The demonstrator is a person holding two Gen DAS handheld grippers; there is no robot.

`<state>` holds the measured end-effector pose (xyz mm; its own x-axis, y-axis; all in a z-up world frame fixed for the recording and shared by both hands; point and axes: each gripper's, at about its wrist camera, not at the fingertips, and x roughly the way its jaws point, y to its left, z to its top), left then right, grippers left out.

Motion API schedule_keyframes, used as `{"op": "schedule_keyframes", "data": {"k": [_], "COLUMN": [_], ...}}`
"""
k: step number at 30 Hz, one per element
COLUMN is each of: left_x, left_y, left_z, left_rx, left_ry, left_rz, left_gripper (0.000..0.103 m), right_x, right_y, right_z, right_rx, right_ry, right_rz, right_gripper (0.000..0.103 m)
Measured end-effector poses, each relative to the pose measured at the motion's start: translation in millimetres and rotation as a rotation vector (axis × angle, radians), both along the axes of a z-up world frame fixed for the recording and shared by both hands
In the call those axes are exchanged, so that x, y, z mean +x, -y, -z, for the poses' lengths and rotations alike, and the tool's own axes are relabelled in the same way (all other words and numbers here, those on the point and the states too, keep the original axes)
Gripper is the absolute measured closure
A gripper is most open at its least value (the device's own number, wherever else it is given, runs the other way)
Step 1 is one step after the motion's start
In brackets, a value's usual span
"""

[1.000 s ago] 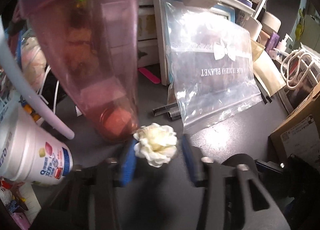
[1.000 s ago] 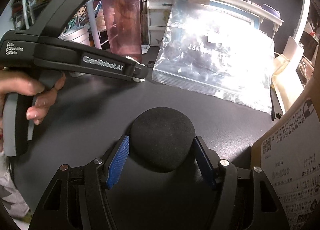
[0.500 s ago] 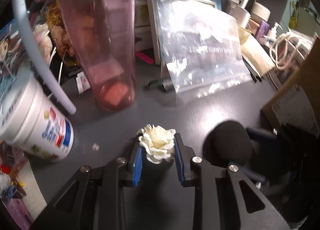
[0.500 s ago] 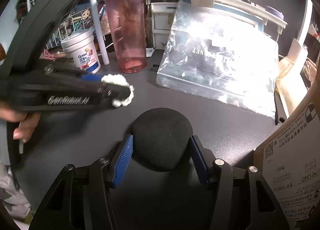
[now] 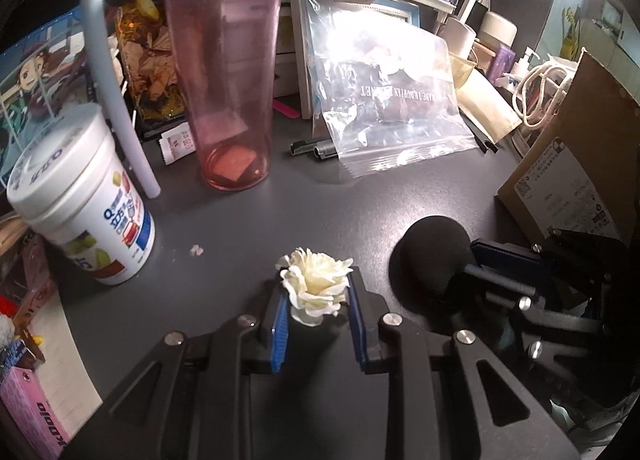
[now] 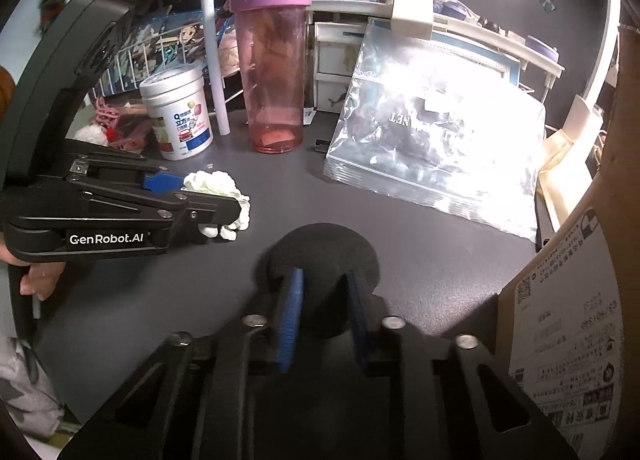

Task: Organize soft objects
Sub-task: 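Carry the flower and black ball into the box with both tools and release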

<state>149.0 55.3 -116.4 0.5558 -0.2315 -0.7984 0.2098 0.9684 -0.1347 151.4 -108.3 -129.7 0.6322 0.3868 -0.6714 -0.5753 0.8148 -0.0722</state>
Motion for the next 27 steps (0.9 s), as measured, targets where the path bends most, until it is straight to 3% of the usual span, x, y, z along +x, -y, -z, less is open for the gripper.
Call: {"op": "schedule_keyframes", "data": {"k": [3, 4, 5, 7, 12, 16, 18, 20, 27], "left_x": [-2.9, -2.8, -3.8, -6.1, -4.8, -4.7, -4.7, -5.0, -6.7], "left_y": [-2.0, -1.7, -1.3, -1.9, -2.8, -3.9, -4.5, -5.3, -6.6], "left_z": [0.9, 1.4, 1.8, 1.8, 2.7, 3.1, 3.3, 3.6, 1.3], "left_rx": [0.002, 0.003, 0.003, 0.002, -0.005, -0.009, -0.011, -0.013, -0.023], "left_ry": [0.0, 0.0, -0.001, 0.002, 0.004, 0.003, 0.003, 0.002, 0.006], "left_rz": [0.002, 0.004, 0.006, 0.009, 0.006, 0.005, 0.004, 0.002, 0.0], "left_gripper": [0.08, 0.08, 0.08, 0.08, 0.08, 0.08, 0.08, 0.08, 0.08], "right_x": [0.2, 0.6, 1.9, 3.3, 12.2, 15.9, 17.3, 16.3, 11.3], "right_y": [-0.8, 0.3, 1.1, 4.3, -3.8, -15.9, -18.3, -18.9, -16.0], "right_z": [1.1, 0.0, -0.7, -1.5, 4.8, 11.9, 12.0, 10.9, 5.5], "right_rx": [-0.013, -0.003, 0.003, 0.03, 0.02, -0.029, -0.025, -0.017, -0.001], "right_ry": [-0.006, -0.008, -0.019, -0.032, -0.078, -0.07, -0.075, -0.063, -0.048], "right_rz": [0.007, 0.02, 0.039, 0.05, 0.016, -0.005, -0.016, -0.029, -0.033], "right_gripper": [0.09, 0.085, 0.078, 0.044, 0.043, 0.028, 0.027, 0.041, 0.05]}}
